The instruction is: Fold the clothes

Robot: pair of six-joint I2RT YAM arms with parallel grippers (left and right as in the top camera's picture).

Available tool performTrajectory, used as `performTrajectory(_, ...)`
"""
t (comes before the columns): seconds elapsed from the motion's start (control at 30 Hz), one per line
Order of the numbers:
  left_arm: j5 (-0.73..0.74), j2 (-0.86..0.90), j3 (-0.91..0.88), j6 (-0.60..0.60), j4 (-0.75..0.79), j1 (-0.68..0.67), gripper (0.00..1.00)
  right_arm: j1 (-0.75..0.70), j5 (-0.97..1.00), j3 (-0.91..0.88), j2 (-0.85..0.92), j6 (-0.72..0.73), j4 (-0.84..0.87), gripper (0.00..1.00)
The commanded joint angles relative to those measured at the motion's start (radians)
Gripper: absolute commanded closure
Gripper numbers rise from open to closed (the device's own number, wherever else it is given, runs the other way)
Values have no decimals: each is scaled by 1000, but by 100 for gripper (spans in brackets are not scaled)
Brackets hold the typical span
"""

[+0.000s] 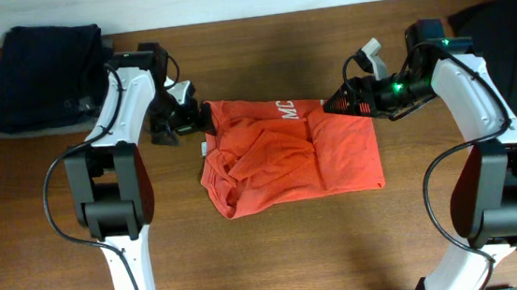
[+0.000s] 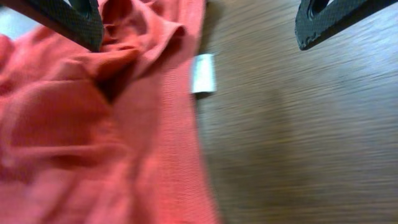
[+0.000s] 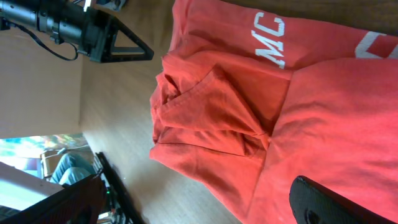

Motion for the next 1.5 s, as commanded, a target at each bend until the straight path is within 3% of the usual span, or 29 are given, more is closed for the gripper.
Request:
performTrajectory(0.0,164,3,-8,94,6,-3,2,3,35,3,-1,-6,3,1)
performTrajectory(0.2,208,3,-65,146,-29,-2,2,3,51,3,-1,-6,2,1)
performTrajectory(0.73,239,3,-268,156,90,9,6,3,51,3,-1,-6,0,1)
performTrajectory(0.97,298,3,-394,68,279,3,6,3,51,3,-1,-6,0,1)
performTrajectory(1.23,293,3,-411,58,319,-25,6,3,51,3,-1,-6,0,1)
performTrajectory(1.47,212,4,-411,-61,365,-82,11,3,51,3,-1,-6,-8,1)
